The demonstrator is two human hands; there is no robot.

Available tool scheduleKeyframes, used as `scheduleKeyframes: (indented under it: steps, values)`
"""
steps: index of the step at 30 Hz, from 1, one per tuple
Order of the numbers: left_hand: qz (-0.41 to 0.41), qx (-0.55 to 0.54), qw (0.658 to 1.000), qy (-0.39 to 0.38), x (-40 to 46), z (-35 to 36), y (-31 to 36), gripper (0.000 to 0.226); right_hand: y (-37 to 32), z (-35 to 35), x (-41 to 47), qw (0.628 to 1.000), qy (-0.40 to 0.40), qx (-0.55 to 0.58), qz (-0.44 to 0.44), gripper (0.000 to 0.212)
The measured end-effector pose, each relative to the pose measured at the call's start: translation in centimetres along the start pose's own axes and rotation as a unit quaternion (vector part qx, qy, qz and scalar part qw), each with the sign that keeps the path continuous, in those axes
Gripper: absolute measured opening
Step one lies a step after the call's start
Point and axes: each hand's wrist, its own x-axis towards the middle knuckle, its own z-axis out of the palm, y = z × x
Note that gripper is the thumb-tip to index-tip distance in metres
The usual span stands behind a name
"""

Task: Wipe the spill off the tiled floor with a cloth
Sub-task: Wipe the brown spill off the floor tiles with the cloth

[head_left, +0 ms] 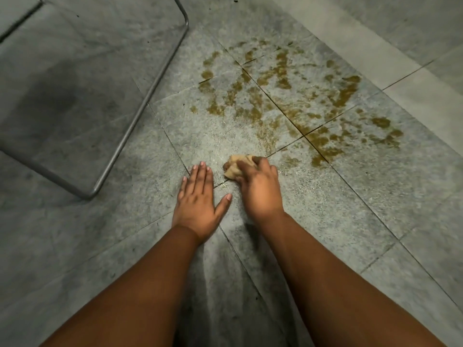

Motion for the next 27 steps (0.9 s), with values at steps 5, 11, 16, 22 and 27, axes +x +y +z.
scheduleKeyframes:
  steps: [5, 11, 16, 22, 27]
  values:
    - [0.001, -0.019, 1.0, 0.003, 0.6, -0.3, 1.1, 0.078, 2.3, -1.5, -3.2, 1.0, -0.002, -0.021, -0.014, 0.04]
    - [0.024, -0.011, 1.0, -0.005, 1.4, -0.3, 2.4, 0.076, 5.2, -3.1, -1.8, 0.999, 0.027, -0.03, 0.009, 0.037]
    - [0.043, -0.003, 0.999, -0.007, 2.9, -0.1, 4.8, 0.076, 5.5, -3.7, -1.0, 0.997, 0.032, -0.051, 0.038, 0.038]
    - [0.073, 0.007, 0.997, -0.008, 4.0, 0.7, 6.5, 0.078, 6.2, -4.1, -5.7, 0.996, 0.055, -0.028, 0.058, 0.04]
    - [0.086, 0.007, 0.996, -0.022, 4.8, 1.0, 8.0, 0.074, 7.6, -4.6, 0.0, 0.994, 0.073, -0.043, 0.071, 0.038]
